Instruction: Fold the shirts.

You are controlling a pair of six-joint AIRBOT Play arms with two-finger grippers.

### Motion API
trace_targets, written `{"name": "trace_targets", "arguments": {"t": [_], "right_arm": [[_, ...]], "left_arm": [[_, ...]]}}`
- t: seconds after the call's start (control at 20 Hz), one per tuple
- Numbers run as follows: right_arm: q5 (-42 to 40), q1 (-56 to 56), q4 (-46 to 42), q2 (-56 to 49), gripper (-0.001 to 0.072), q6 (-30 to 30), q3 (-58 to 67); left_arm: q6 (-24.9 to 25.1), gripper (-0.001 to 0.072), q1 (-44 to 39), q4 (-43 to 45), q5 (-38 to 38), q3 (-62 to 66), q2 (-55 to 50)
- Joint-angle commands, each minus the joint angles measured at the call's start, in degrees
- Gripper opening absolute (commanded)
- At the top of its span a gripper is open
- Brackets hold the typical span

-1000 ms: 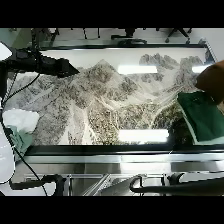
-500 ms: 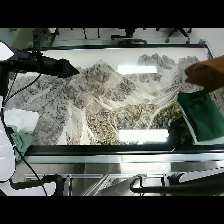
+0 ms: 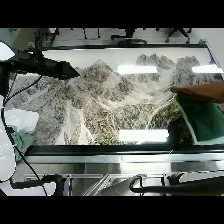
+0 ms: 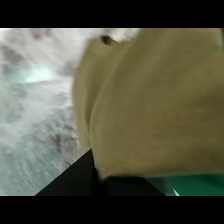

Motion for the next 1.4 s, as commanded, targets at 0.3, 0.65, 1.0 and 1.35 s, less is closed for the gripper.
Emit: {"name": "trace_targets", "arguments": {"t": [0.3, 0.65, 1.0, 1.35], "right_arm": [[6.0, 0.0, -18.6, 4.0, 0.0020, 15.7, -10.8], [3.1, 0.0, -29.8, 3.2, 0.0214, 16.7, -24.6], [2.4, 0.1, -27.2, 2.1, 0.0639, 12.2, -29.3], [4.0, 0.5, -3.0, 5.1, 0.0460, 14.3, -16.8]], "left_arm": [[1.6, 0.0015, 0.0, 0.0, -0.7, 0.0, -0.2], [1.6, 0.0015, 0.0, 0.0, -0.7, 0.0, -0.2], [1.6, 0.0015, 0.0, 0.0, -0.7, 0.0, -0.2], [-0.1, 0.0015, 3.0, -0.1, -3.5, 9.8, 1.3]]}}
